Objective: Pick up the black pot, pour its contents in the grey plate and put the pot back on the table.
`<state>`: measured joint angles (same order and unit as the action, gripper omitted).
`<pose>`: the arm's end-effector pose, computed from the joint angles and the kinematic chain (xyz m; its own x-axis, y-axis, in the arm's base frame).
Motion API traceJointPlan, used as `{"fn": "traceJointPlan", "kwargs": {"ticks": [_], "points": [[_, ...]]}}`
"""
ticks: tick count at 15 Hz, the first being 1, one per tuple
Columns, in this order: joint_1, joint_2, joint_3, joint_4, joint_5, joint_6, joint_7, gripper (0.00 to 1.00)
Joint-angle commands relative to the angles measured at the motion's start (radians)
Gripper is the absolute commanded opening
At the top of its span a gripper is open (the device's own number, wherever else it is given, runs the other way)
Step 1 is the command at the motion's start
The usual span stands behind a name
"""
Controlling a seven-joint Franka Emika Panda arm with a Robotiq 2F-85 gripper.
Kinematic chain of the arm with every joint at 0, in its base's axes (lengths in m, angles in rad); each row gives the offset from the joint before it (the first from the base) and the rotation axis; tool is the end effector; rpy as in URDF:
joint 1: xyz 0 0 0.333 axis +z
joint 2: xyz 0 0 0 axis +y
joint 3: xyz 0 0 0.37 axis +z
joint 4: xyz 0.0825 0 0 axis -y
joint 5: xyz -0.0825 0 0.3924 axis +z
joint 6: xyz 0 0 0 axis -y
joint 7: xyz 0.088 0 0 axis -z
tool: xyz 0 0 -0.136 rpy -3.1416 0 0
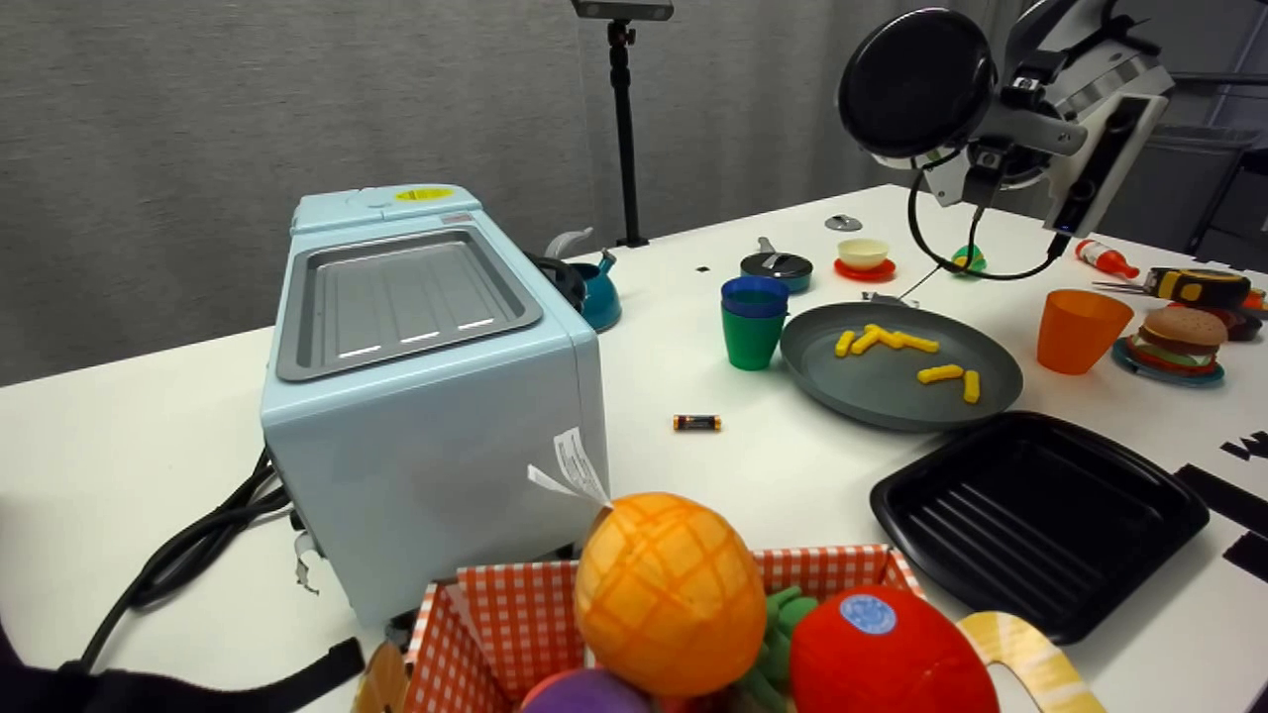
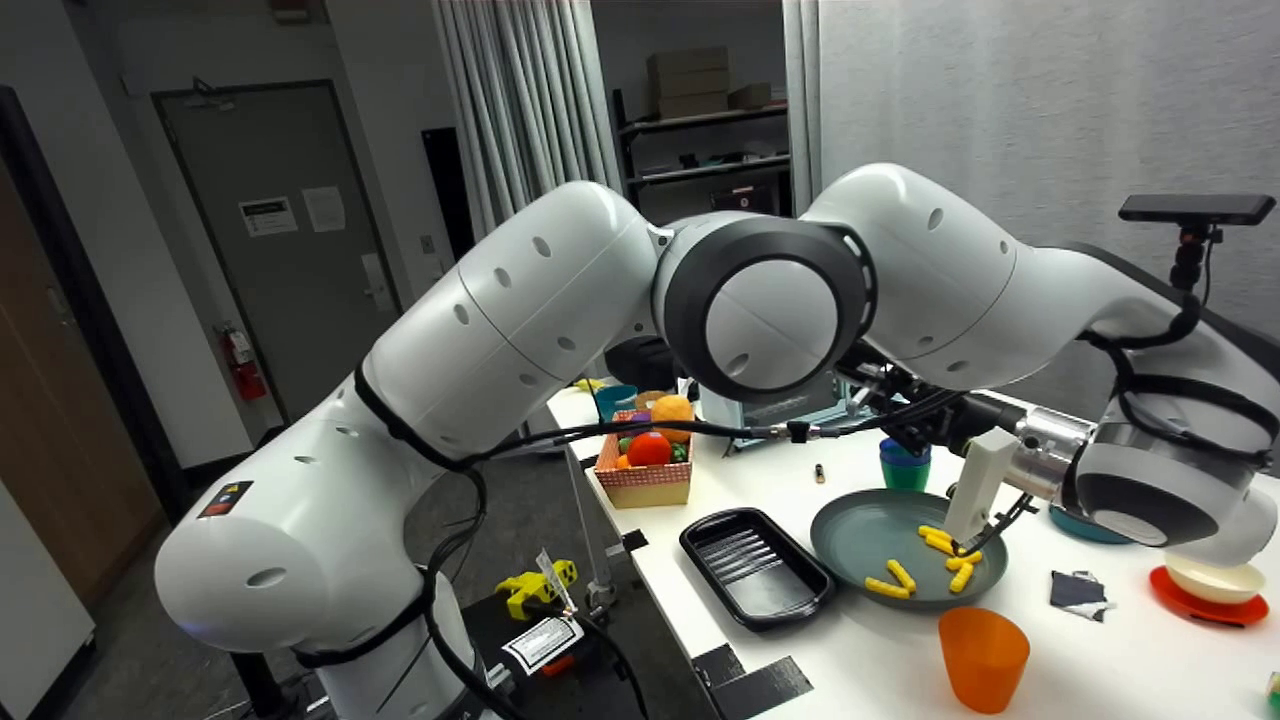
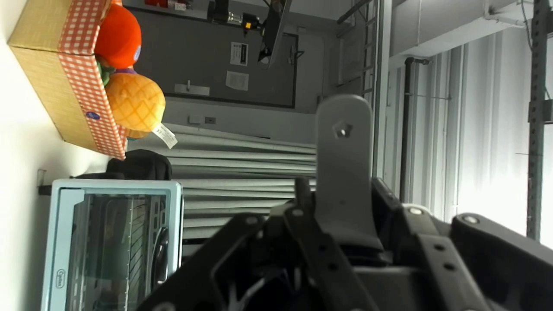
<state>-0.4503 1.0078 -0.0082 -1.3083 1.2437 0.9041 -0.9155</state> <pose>0.6553 -0.1511 0.2262 0.9689 0.2082 0.1338 0.0788 0.2529 -0.9643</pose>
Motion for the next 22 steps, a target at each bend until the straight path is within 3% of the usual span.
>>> {"fn": "traceJointPlan", "kwargs": {"ticks": [1,14,22], "points": [[0.024,0.031,-0.038,0.080,-0.037,-0.034,-0.023,0.12],[0.032,0.096,-0.022,0.267,-0.370,-0.022,-0.388,0.12],[0.041,0.106,-0.008,0.323,-0.562,0.093,-0.585,0.12]]}}
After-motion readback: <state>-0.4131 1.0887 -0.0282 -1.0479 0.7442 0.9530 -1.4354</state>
